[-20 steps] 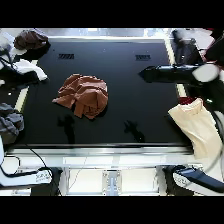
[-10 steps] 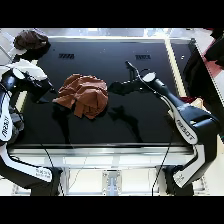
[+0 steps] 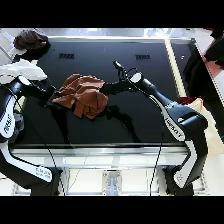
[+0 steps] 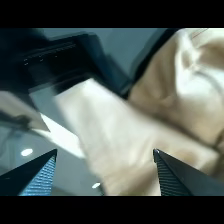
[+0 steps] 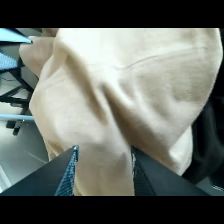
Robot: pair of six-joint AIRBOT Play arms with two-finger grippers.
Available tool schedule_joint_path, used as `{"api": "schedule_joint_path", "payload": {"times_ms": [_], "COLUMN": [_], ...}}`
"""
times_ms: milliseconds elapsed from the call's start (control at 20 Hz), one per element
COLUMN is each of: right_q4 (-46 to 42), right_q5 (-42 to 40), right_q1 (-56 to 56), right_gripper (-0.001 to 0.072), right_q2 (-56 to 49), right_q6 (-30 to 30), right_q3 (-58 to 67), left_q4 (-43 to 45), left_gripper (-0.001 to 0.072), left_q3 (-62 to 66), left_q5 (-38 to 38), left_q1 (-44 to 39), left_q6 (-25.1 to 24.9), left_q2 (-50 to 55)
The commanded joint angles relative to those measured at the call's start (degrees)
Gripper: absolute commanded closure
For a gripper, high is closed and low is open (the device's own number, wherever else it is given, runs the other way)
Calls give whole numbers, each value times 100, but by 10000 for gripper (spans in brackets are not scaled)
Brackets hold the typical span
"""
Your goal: Fold the shirts.
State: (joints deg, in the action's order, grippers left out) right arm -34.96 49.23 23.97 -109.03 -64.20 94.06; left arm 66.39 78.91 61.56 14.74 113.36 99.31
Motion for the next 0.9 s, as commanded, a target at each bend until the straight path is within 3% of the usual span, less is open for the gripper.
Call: {"api": "schedule_joint_path", "payload": {"times_ms": [0, 150, 200, 250, 300, 350, 400, 500, 700, 850], "right_q4": [-136, -275, -328, -358, -365, -372, -369, -365, -564, -1403], "right_q5": [-90, -94, -105, -129, -173, -236, -297, -400, 286, 1349], "right_q1": [57, 155, 195, 225, 247, 251, 251, 210, -149, -374], "right_gripper": [347, 347, 347, 348, 422, 620, 698, 699, 701, 702], "right_q2": [-26, -28, -28, -28, -28, -28, -28, -22, 138, 560], "right_q6": [-22, -22, -22, -22, -22, -22, -22, -24, -28, -308], "right_q3": [39, 39, 39, 39, 39, 39, 39, 46, 761, 1853], "left_q4": [-306, -321, -369, -411, -439, -487, -623, -1036, -3071, -5007], "left_gripper": [10, 10, 71, 263, 528, 701, 695, 696, 696, 696], "left_q3": [-22, -22, -22, -22, -22, -22, -22, -13, 61, 61], "left_q5": [-529, -546, -588, -643, -750, -876, -1008, -1163, -1408, -1364], "left_q1": [-83, -151, -173, -181, -192, -192, -190, -146, 199, 570], "left_q6": [22, 20, 22, 22, 22, 22, 17, -284, -2483, -4186], "left_q2": [133, 343, 407, 455, 479, 479, 472, 424, -332, -1484]}}
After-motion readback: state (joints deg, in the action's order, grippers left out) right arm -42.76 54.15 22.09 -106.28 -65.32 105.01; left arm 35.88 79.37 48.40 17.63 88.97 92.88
